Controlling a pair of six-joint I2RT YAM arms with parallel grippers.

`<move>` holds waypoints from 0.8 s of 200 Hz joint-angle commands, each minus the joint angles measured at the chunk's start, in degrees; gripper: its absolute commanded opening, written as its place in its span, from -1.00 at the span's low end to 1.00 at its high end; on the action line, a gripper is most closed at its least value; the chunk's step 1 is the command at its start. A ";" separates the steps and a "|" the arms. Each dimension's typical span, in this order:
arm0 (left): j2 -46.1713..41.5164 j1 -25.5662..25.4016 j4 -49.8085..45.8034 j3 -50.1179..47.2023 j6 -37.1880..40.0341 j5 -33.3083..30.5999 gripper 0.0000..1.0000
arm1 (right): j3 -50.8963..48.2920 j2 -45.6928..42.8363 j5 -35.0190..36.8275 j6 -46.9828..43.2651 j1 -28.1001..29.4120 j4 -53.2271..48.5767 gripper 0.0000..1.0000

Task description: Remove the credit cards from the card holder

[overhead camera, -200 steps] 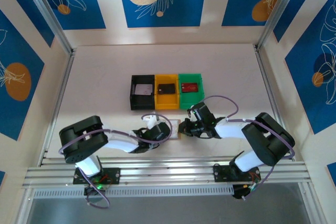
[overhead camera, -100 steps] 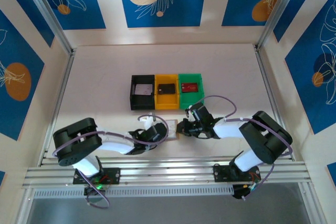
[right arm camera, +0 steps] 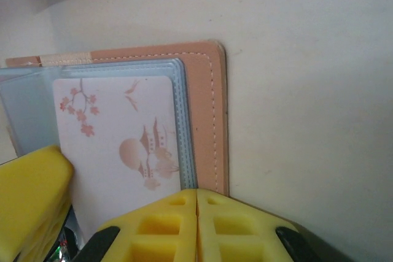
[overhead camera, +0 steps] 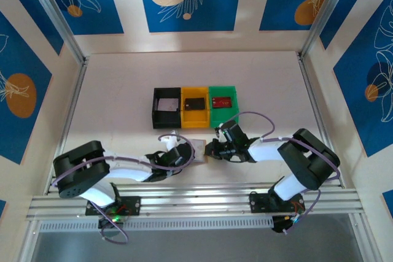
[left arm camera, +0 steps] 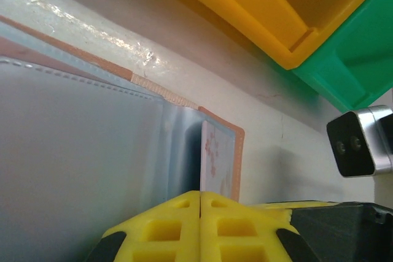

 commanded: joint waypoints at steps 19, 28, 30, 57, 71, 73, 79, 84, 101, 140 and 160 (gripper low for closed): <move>-2.41 -0.75 2.13 -1.15 -0.67 0.37 -1.00 | -1.15 3.22 1.32 0.47 1.62 -6.34 -0.83; -2.76 -0.75 2.04 -1.41 -0.89 0.16 -1.00 | -1.15 3.26 1.44 0.47 1.73 -6.31 -0.83; -2.82 -0.75 2.04 -1.48 -0.93 0.13 -1.00 | -1.15 3.28 1.45 0.50 1.72 -6.33 -0.83; -3.99 -0.75 1.71 -2.29 -1.16 -0.24 -1.00 | -1.26 3.61 1.61 0.46 1.89 -6.16 -0.83; -4.68 -0.80 1.35 -2.61 -1.28 -0.61 -1.00 | -1.42 4.05 1.60 0.63 1.95 -5.81 -0.83; -4.78 -0.76 1.30 -2.69 -1.29 -0.66 -1.00 | -1.46 4.09 1.62 0.63 1.95 -5.77 -0.83; -5.04 -0.75 1.17 -2.82 -1.23 -0.75 -1.00 | -1.46 4.30 1.52 0.74 1.98 -5.51 -0.83; -5.23 -0.77 1.16 -2.90 -1.21 -0.80 -1.00 | -1.51 4.40 1.54 0.77 1.98 -5.38 -0.83; -5.68 -0.76 0.90 -3.09 -1.22 -1.03 -1.00 | -1.54 4.84 1.45 0.89 2.15 -4.94 -0.83; -6.62 -0.73 0.90 -4.03 -1.41 -1.40 -1.00 | -1.52 5.42 1.62 1.08 2.57 -4.49 -0.84; -7.38 -0.66 0.65 -4.52 -1.58 -1.78 -1.00 | -1.54 5.56 1.58 1.16 2.68 -4.40 -0.83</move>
